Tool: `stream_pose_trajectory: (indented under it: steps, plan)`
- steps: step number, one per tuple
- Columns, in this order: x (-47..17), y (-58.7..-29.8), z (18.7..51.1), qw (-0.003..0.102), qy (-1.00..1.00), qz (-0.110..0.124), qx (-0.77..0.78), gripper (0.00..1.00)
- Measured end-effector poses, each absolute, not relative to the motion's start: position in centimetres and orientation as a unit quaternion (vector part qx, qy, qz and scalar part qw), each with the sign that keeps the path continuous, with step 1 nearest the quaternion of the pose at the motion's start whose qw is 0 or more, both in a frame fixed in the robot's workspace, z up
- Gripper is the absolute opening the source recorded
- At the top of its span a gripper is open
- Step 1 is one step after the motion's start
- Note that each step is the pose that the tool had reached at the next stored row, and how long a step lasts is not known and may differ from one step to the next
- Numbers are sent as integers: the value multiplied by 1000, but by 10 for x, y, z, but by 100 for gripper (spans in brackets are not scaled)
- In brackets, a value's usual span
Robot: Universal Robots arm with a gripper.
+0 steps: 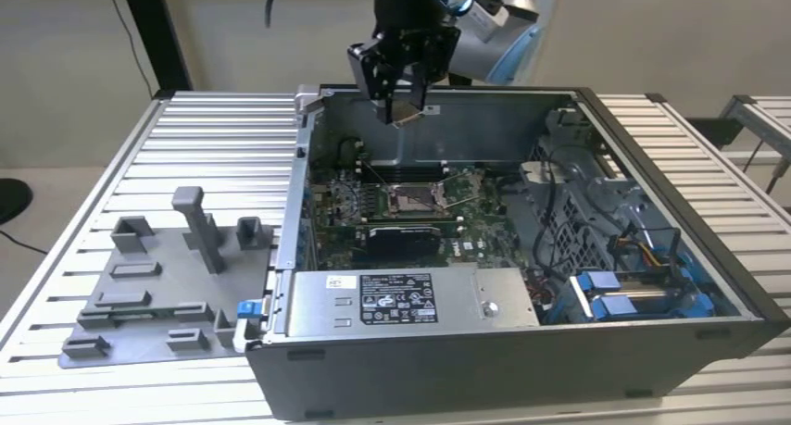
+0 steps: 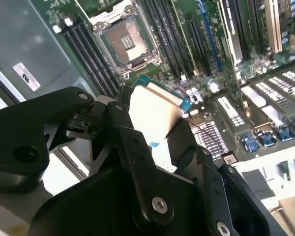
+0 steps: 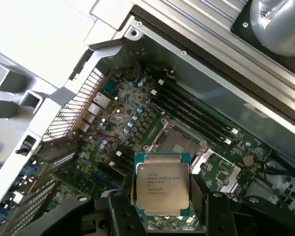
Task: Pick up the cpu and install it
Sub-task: 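Pick up the cpu and move it towards the insertion slot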
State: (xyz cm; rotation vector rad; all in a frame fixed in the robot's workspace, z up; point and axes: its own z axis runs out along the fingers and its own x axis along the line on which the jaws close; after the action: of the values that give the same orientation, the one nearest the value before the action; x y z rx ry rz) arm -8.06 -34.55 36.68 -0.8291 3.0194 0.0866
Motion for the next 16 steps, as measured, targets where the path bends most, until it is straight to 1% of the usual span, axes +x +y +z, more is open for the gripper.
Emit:
stream_pose_trajectory:
  steps: [16]
  plan:
    - [-81,-345,364,9,992,27,-123,0]
